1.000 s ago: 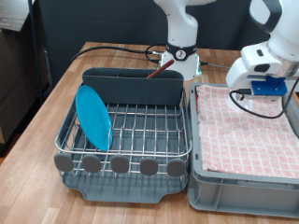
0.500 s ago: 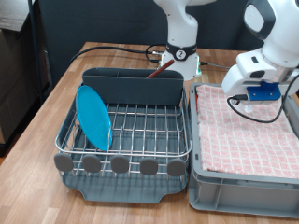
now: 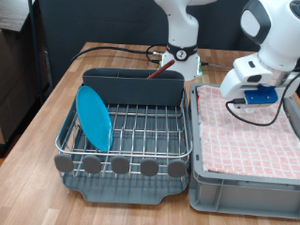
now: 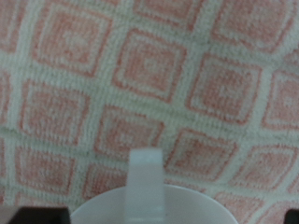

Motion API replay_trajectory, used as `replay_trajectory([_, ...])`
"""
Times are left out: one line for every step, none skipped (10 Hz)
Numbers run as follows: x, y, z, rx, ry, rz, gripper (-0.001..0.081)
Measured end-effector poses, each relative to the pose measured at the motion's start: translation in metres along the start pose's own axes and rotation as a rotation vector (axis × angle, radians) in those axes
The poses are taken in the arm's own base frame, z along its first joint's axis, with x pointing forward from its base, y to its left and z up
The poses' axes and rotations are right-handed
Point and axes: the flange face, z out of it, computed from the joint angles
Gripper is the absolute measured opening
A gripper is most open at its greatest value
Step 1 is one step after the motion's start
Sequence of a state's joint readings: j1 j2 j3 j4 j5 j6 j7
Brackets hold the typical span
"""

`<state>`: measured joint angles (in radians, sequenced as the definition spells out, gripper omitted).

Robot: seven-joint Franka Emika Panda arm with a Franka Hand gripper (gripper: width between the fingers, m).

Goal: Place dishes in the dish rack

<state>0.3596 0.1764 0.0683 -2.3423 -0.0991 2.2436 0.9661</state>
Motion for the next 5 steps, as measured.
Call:
replay_trajectory([-0.0004, 0.0003, 0.0009, 0.0, 0.0, 0.0, 0.038])
replay_trajectory([-0.0006, 0.0006, 0.0017, 0.001, 0.0, 0.0, 0.038])
replay_trajectory([-0.0006, 0.0009, 0.0023, 0.002, 0.0, 0.001, 0.0218])
replay_trajectory([-0.0002, 0.0013, 0.0026, 0.003, -0.002, 0.003, 0.0218])
replay_trajectory([0.0007, 0.002, 0.0026, 0.003, -0.003, 0.006, 0.0072])
